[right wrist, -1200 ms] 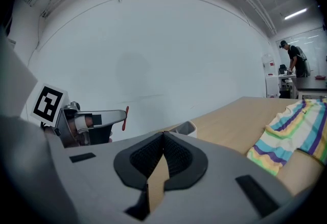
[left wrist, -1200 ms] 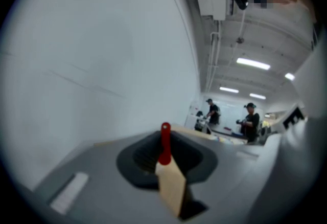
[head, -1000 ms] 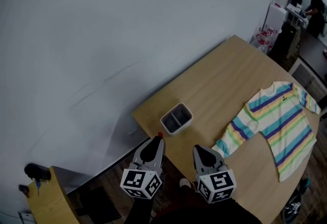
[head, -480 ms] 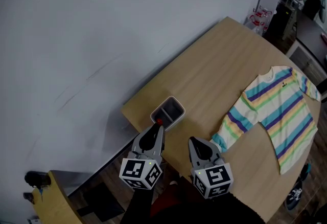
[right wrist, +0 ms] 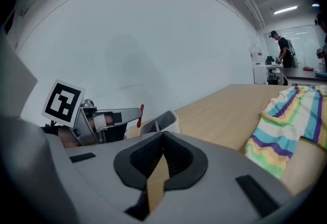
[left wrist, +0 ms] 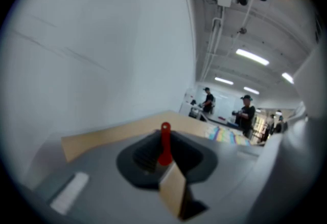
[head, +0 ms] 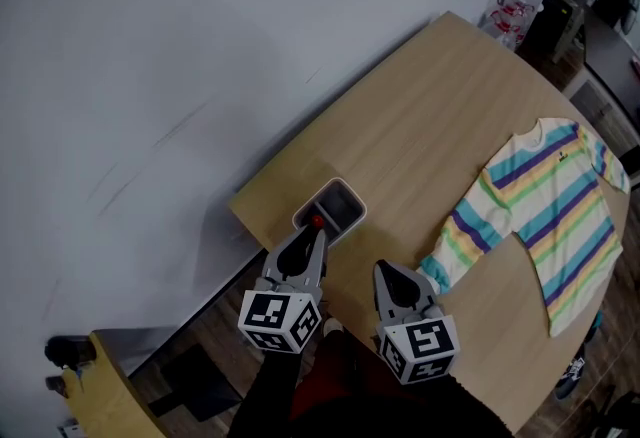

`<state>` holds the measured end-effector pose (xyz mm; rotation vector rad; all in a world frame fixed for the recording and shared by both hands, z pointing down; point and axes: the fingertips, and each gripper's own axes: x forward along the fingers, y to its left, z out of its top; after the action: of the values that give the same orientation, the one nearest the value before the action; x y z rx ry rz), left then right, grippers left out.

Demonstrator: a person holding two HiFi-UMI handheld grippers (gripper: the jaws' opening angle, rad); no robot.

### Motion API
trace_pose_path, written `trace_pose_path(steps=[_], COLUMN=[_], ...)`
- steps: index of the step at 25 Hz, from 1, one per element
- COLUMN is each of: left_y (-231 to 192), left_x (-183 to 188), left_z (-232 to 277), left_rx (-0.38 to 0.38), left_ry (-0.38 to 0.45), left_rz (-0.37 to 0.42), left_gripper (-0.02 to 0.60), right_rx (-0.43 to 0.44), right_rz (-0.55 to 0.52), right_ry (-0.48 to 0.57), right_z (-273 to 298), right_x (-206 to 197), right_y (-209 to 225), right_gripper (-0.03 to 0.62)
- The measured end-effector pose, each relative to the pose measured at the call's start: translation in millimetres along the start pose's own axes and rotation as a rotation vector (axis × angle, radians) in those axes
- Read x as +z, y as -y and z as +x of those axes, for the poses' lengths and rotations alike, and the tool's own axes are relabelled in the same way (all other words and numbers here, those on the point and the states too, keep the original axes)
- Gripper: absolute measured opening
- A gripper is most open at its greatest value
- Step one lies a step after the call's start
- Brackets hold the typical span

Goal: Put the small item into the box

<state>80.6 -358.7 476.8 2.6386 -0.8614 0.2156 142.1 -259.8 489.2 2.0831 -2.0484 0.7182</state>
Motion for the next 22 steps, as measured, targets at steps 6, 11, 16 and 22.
trace_pose_path(steps=[6,11,16,22], left_y=[-13,-18,-21,-26], left_x=[-15,-27,-35,-42], left_z=[13,19,23,26], left_rx=[-0.005,-0.003,0.002,0.011], left_ry=[-0.054,-0.094,-0.129,-0.166], left_rz=[0.0,0.006,0.019,0.027], left_gripper=[0.055,0.055,0.055,0.055], right_rx=[-0.012,-0.023,-0.025,-0.026], right_rz=[0.004,-0.003,0.0,-0.002], right_ry=[-0.033,-0.067,-0.097,-0.124], right_z=[15,23,33,45], right_x=[-7,-15,-21,-25], right_y=[-1,-1,0,-1], right_gripper=[0.008,0.008,0.008,0.008])
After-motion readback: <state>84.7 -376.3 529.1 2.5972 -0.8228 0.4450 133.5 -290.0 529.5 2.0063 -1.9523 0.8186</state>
